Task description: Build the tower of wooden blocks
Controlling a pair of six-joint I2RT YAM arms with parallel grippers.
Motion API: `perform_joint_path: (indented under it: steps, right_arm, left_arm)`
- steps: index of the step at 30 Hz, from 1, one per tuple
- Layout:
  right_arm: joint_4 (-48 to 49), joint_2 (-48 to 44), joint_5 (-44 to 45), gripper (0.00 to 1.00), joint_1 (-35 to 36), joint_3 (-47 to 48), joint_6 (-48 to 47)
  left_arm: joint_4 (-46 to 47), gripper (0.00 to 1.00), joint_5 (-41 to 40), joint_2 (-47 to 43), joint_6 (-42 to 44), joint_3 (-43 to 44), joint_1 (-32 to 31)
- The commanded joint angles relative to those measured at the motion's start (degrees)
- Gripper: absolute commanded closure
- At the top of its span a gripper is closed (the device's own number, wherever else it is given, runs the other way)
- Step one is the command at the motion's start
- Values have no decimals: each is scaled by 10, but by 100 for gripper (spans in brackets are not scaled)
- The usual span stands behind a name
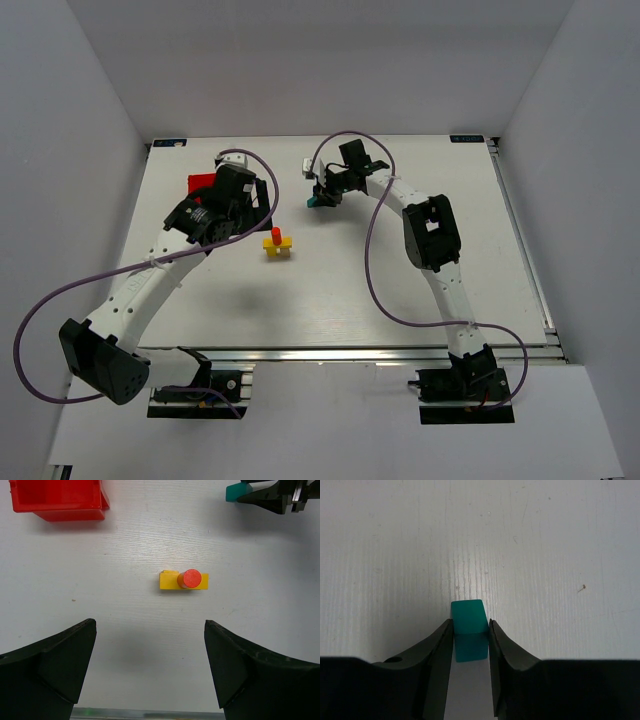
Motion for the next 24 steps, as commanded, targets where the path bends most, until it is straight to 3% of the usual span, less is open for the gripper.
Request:
perform_joint_path:
  steps: [1, 4, 12, 17, 24]
  right_arm:
    - [19, -20, -9, 81, 1, 18, 39]
    - [42, -64, 8, 83, 4, 2, 97]
    - [70, -240, 93, 84, 59, -171, 154]
    - [35, -280, 150, 84, 112, -172, 185]
    - [-1, -298, 184, 84, 165, -167, 183]
  left_arm:
    - [5, 2, 3, -23, 1, 1, 1]
    - [1, 2, -1, -33, -3, 5, 0]
    - [-61, 2, -71, -59, -58, 21, 2]
    - [-110, 2, -127, -53, -97, 28, 4]
    - [-99, 2, -165, -63, -110, -1, 12]
